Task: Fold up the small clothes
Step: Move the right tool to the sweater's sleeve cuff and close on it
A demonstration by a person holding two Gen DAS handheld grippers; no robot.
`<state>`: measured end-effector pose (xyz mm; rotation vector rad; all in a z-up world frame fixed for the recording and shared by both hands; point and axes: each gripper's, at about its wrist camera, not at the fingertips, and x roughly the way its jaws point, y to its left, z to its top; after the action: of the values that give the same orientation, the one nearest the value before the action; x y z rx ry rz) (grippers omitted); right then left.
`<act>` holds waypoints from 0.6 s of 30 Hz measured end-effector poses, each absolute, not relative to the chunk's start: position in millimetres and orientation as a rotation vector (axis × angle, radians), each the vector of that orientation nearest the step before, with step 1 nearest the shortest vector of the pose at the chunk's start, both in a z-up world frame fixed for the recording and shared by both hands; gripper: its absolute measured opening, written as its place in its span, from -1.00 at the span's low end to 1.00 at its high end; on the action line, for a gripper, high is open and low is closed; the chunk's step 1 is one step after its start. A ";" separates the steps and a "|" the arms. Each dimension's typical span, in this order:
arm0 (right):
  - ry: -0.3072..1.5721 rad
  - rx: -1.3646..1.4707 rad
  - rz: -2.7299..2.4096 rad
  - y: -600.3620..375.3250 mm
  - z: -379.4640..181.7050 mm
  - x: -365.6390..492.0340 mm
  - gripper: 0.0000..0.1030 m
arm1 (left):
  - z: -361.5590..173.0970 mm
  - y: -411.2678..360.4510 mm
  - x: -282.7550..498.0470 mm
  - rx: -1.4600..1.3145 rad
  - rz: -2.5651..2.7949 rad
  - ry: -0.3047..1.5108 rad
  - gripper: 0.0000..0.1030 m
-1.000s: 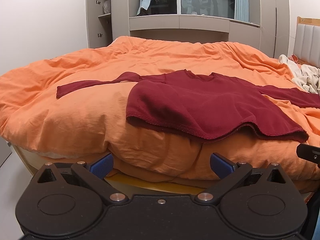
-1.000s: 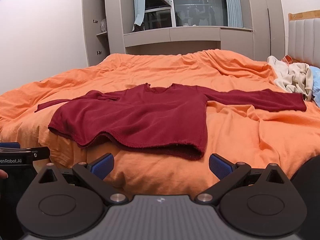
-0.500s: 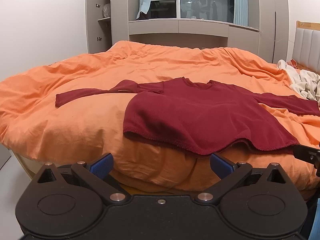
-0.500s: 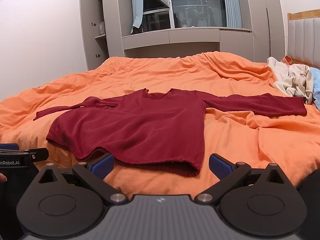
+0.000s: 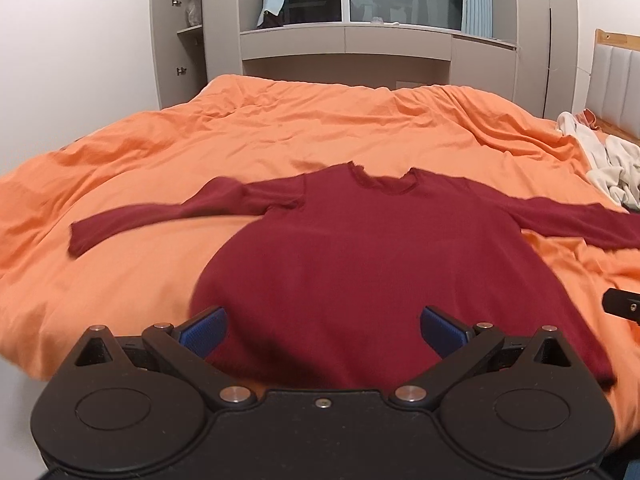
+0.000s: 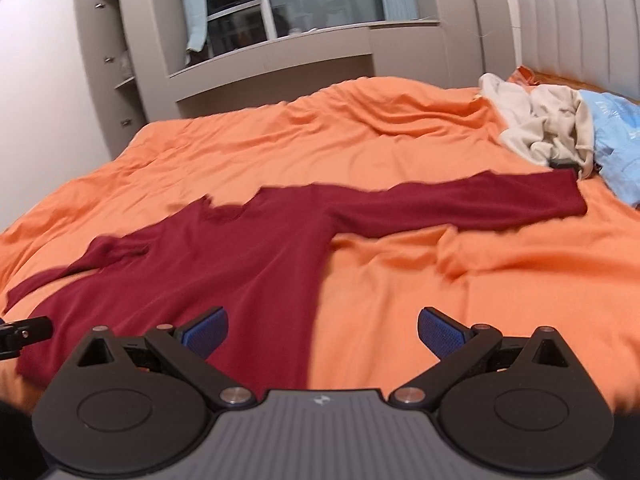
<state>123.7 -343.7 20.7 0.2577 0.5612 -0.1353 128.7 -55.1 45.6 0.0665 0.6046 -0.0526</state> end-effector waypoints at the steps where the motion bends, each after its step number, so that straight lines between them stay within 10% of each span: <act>1: 0.556 0.256 -0.147 -349.9 22.3 130.0 1.00 | 48.6 -60.9 139.9 0.072 -0.053 0.606 0.99; 18: 0.515 0.250 -0.397 -482.0 5.0 230.6 1.00 | 45.8 -168.6 309.3 0.161 -0.169 0.584 0.99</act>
<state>230.6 -482.0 5.0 0.2497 0.5153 -0.3972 309.3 -168.6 45.8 0.1612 0.5842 -0.1687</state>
